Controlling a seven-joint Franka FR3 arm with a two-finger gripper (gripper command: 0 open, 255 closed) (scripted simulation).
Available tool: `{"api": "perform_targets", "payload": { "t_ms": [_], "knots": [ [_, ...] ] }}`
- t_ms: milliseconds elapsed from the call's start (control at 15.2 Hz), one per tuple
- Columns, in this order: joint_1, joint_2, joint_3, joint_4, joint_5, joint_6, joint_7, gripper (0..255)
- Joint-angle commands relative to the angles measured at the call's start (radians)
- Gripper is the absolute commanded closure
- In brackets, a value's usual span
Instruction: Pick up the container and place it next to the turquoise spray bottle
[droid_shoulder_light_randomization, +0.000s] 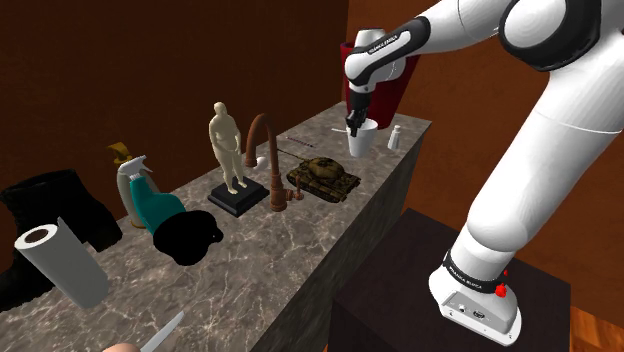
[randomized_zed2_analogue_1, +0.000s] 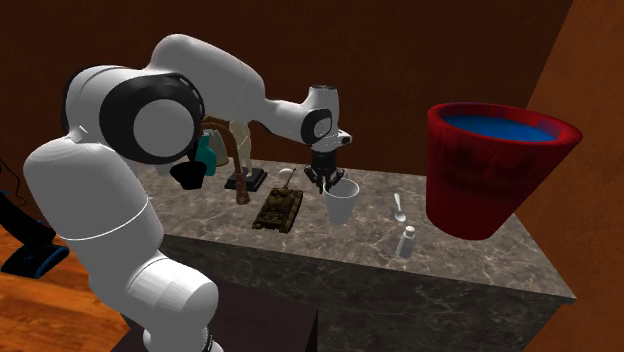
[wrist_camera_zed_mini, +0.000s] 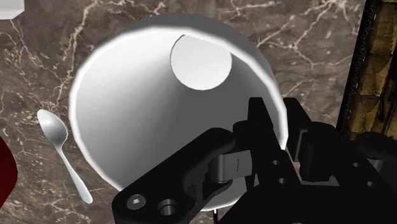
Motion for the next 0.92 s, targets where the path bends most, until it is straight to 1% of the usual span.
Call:
{"api": "perform_targets", "payload": {
  "t_ms": [0,858],
  "knots": [
    [0.001,-0.010,0.001,0.018,-0.003,-0.028,0.003,255],
    [0.003,-0.056,0.007,0.147,-0.014,-0.201,0.012,255]
  ]
}}
